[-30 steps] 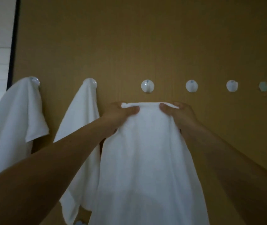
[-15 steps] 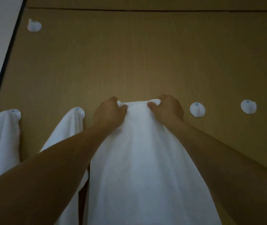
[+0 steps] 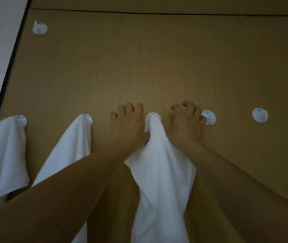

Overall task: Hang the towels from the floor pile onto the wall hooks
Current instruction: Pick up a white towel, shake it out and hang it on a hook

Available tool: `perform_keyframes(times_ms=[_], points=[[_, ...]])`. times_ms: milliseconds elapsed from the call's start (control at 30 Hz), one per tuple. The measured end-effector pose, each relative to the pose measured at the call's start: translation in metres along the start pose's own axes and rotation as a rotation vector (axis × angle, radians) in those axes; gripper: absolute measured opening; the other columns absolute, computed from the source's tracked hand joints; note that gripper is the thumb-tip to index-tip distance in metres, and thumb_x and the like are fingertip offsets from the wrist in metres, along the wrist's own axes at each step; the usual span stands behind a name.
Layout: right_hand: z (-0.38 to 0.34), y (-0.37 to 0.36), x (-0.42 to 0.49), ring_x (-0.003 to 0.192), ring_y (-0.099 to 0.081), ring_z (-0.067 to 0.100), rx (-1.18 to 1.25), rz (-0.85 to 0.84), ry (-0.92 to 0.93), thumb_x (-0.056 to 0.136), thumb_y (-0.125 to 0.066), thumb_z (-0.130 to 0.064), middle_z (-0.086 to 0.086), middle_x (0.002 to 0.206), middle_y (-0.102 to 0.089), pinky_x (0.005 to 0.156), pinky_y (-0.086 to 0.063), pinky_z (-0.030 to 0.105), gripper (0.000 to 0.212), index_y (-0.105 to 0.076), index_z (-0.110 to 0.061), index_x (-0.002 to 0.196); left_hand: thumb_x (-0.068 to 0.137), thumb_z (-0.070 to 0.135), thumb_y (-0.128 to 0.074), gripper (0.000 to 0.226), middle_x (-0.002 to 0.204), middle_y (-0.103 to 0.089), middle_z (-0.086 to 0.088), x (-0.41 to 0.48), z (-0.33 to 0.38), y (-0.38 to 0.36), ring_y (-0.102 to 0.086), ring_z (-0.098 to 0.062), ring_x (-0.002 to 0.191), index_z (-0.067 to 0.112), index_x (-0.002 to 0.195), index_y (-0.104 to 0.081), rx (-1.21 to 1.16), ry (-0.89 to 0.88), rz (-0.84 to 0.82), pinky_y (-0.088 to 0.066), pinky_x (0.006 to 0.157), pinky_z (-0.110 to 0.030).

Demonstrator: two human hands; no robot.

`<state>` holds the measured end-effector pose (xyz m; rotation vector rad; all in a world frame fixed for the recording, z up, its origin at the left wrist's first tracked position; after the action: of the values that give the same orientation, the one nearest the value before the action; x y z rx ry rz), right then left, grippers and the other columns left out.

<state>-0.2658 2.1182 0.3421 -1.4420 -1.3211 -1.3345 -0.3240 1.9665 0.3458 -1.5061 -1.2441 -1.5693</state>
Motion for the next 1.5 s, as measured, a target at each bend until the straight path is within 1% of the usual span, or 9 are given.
perform_keyframes(times_ms=[100,200,367,500,700,867,1033,1200,1500], points=[[-0.016,-0.003,-0.010,0.102,-0.052,0.023,0.089,-0.038,0.242,0.086,-0.059,-0.026,0.003,0.109,-0.056,0.086,-0.042,0.037,0.021,-0.065,-0.021,0.106,0.094,0.029,-0.046,0.030,0.106,-0.053,-0.005,-0.006,0.015,-0.007,-0.048,-0.018,0.090,0.011,0.118,-0.051,-0.126,-0.219,-0.059,-0.033,0.074,-0.029],[-0.012,-0.020,-0.028,0.085,-0.058,0.019,0.440,-0.317,0.156,0.095,-0.048,-0.029,0.002,0.091,-0.059,0.077,-0.049,0.037,0.019,-0.064,-0.019,0.097,0.101,0.023,-0.039,0.026,0.084,-0.053,0.000,-0.011,0.012,-0.019,-0.048,-0.010,0.073,0.007,0.096,-0.059,-0.622,-0.047,-0.367,-0.035,0.068,-0.023],[-0.015,-0.021,-0.039,0.086,-0.057,0.022,0.567,-0.325,0.021,0.096,-0.036,-0.035,0.006,0.096,-0.059,0.076,-0.048,0.040,0.031,-0.059,-0.014,0.095,0.089,0.022,-0.049,0.037,0.064,-0.042,-0.002,-0.014,0.010,-0.007,-0.038,-0.013,0.054,0.013,0.054,-0.042,-0.916,0.237,-0.345,-0.030,0.047,-0.020],[-0.022,-0.029,-0.042,0.084,-0.066,0.023,0.573,-0.507,-0.207,0.090,-0.045,-0.046,0.004,0.091,-0.065,0.073,-0.053,0.036,0.037,-0.061,-0.015,0.100,0.090,0.019,-0.048,0.023,0.064,-0.052,0.002,-0.036,0.016,-0.015,-0.049,-0.011,0.058,0.011,0.069,-0.054,-1.083,0.382,-0.449,-0.034,0.052,-0.024],[-0.021,-0.030,-0.065,0.055,-0.065,0.003,0.995,-0.775,-0.387,0.070,-0.066,-0.035,-0.008,0.067,-0.068,0.051,-0.047,0.019,0.017,-0.064,-0.022,0.080,0.086,0.020,-0.048,0.018,0.070,-0.054,-0.003,-0.058,0.012,-0.019,-0.052,-0.016,0.062,0.006,0.077,-0.055,-1.312,0.712,-0.271,-0.038,0.052,-0.027],[-0.001,-0.043,-0.097,0.068,-0.072,0.010,1.236,-0.690,-0.567,0.070,-0.079,-0.039,-0.008,0.073,-0.074,0.059,-0.054,0.026,0.025,-0.065,-0.028,0.088,0.091,0.040,-0.054,0.026,0.086,-0.059,0.002,-0.087,0.013,-0.028,-0.058,-0.011,0.075,0.014,0.096,-0.054,-1.299,0.697,-0.259,-0.042,0.055,-0.024],[0.013,-0.041,-0.142,0.097,-0.069,0.016,1.185,-0.590,-0.575,0.068,-0.084,-0.043,0.000,0.110,-0.071,0.089,-0.056,0.038,0.062,-0.063,-0.017,0.120,0.092,0.046,-0.055,0.022,0.081,-0.066,0.010,-0.142,0.023,-0.045,-0.066,-0.001,0.066,0.025,0.086,-0.059,-1.478,0.711,-0.311,-0.045,0.047,-0.008],[0.023,-0.018,-0.192,0.106,-0.063,0.015,0.956,-0.505,-0.590,0.069,-0.079,-0.054,-0.003,0.120,-0.064,0.094,-0.052,0.039,0.076,-0.051,-0.018,0.130,0.096,0.038,-0.052,0.029,0.073,-0.064,0.009,-0.193,0.019,-0.058,-0.062,-0.001,0.065,0.015,0.078,-0.059,-1.501,0.699,-0.375,-0.045,0.056,-0.012],[0.046,0.045,-0.348,0.095,-0.061,0.013,0.427,-0.669,-0.717,0.079,-0.070,-0.055,-0.008,0.105,-0.062,0.075,-0.048,0.024,0.064,-0.049,-0.018,0.127,0.099,0.021,-0.042,0.031,0.071,-0.055,-0.009,-0.367,0.039,-0.093,-0.052,-0.021,0.066,0.007,0.074,-0.053,-1.447,0.671,-0.901,-0.040,0.063,-0.033]])
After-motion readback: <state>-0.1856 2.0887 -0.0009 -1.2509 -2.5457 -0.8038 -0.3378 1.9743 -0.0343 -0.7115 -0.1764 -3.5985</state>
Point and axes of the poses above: each hand's wrist, its own x-axis towards the middle knuckle, its own y-axis out of the back of the hand, z = x × y, the point moved 5 cm from there along x, towards the middle knuckle
